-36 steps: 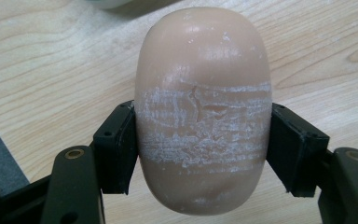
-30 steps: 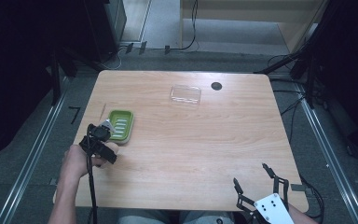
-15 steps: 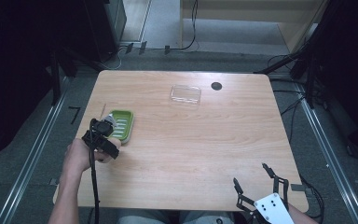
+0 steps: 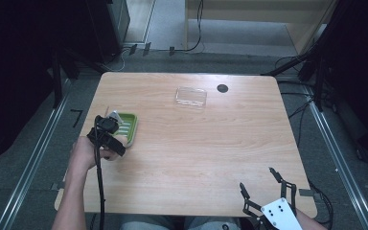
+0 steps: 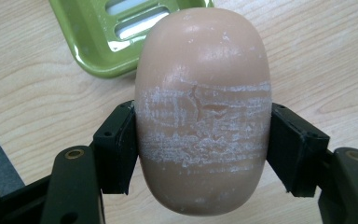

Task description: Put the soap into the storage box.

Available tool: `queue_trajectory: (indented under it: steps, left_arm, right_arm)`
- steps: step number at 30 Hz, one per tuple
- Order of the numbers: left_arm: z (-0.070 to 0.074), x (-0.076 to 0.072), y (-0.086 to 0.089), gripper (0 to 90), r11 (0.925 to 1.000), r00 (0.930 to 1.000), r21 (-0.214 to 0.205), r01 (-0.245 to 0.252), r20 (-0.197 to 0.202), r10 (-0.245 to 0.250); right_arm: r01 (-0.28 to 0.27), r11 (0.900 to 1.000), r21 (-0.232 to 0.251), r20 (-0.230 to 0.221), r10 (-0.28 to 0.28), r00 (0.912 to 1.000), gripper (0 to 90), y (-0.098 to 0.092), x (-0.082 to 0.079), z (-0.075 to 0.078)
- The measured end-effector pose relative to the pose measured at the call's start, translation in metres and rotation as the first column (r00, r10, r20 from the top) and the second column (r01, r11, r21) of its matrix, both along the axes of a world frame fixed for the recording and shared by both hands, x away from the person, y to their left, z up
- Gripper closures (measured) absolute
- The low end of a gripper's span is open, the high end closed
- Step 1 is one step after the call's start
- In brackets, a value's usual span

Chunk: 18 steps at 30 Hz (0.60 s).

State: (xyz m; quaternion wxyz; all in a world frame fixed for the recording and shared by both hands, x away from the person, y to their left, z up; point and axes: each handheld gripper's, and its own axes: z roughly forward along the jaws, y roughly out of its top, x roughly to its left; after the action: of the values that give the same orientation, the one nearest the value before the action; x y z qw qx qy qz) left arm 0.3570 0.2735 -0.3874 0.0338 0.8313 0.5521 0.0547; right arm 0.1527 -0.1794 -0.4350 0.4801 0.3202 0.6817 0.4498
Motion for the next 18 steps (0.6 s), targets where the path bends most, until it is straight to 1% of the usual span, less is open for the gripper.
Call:
queue_trajectory:
  steps: [5, 8, 10, 13, 14, 18]
  left_arm:
    - [-0.001, 0.005, -0.001, 33.8, 1.0000, 1.0000, -0.001, -0.001, -0.006, 0.001]
    - [0.001, 0.007, -0.003, 33.7, 1.0000, 1.0000, -0.003, -0.004, 0.005, 0.004]
    - [0.002, 0.009, -0.003, 33.8, 1.0000, 1.0000, -0.007, 0.002, 0.004, -0.002]
    - [0.005, 0.011, -0.003, 33.8, 1.0000, 1.0000, 0.002, 0.000, 0.009, 0.000]
    - [0.006, 0.011, -0.003, 33.7, 1.0000, 0.9999, 0.000, -0.007, 0.011, 0.007]
    - [0.009, 0.014, -0.002, 33.8, 0.9999, 0.9997, -0.009, -0.004, 0.024, 0.004]
  right_arm:
    - [-0.003, 1.0000, -0.005, 0.003, 0.003, 1.0000, 13.1, 0.000, 0.000, 0.000]
    - [-0.001, 1.0000, -0.002, 0.001, 0.001, 1.0000, 13.1, 0.000, 0.000, 0.000]
    - [0.000, 1.0000, -0.001, 0.000, 0.000, 1.0000, 13.1, 0.000, 0.000, 0.000]
    - [-0.001, 1.0000, -0.001, -0.001, 0.001, 1.0000, 13.1, 0.000, 0.000, 0.000]
    - [-0.001, 1.0000, 0.000, -0.001, 0.001, 1.0000, 13.1, 0.000, 0.000, 0.000]
    - [-0.001, 1.0000, -0.004, 0.001, 0.001, 1.0000, 13.2, 0.000, 0.001, 0.000]
